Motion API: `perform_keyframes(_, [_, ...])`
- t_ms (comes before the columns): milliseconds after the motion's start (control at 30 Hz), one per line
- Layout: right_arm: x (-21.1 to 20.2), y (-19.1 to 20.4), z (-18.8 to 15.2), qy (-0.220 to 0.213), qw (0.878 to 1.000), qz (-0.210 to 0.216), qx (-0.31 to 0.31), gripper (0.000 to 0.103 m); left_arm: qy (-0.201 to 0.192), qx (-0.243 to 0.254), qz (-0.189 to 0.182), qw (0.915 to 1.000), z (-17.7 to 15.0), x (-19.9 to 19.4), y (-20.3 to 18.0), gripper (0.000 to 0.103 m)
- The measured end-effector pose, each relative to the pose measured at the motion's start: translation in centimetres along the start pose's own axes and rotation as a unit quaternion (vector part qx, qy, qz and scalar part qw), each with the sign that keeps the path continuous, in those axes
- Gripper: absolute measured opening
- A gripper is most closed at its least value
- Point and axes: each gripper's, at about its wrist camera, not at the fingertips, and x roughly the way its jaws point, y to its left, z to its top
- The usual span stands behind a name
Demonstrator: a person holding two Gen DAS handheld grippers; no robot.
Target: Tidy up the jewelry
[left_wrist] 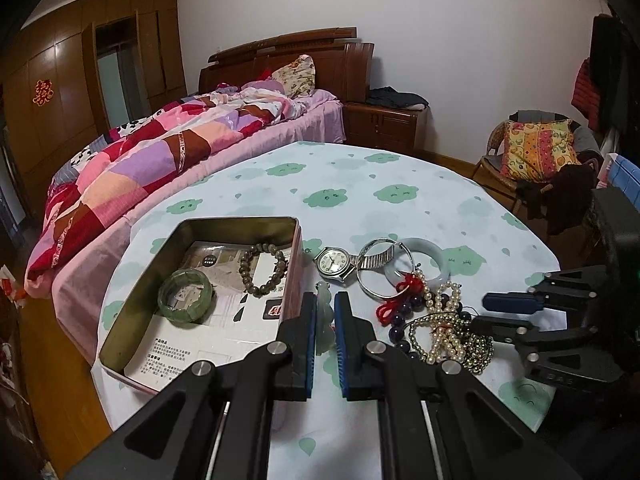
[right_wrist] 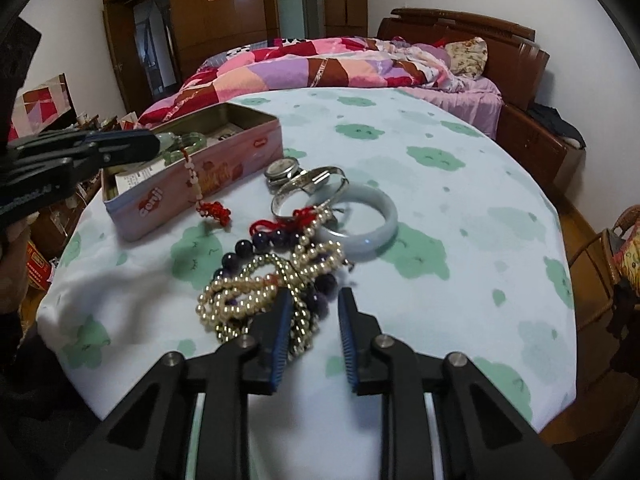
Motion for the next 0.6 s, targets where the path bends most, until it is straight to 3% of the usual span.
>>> perform_keyframes(333, [0.9,1.5,-0.6,0.018,1.0,0.013,-0.021,0.025,0.009,0.005,-0.002,0.9999,-0.4,0.2,-0.2,0.008])
perform_keyframes(400, [0.7,1.9,-0.6,0.014,0.999,0.011,-0.029,0.008,0.01,0.003,-0.001,1.0,-0.4,0.2,-0.2,0.008])
perform_keyframes(600, [-0.9,2.4,-0.3,-0.017,0.999,-0.002,-0.043,0.006,0.003,0.0,-0.001,1.0,-0.2,-0.3,0.1,0.008])
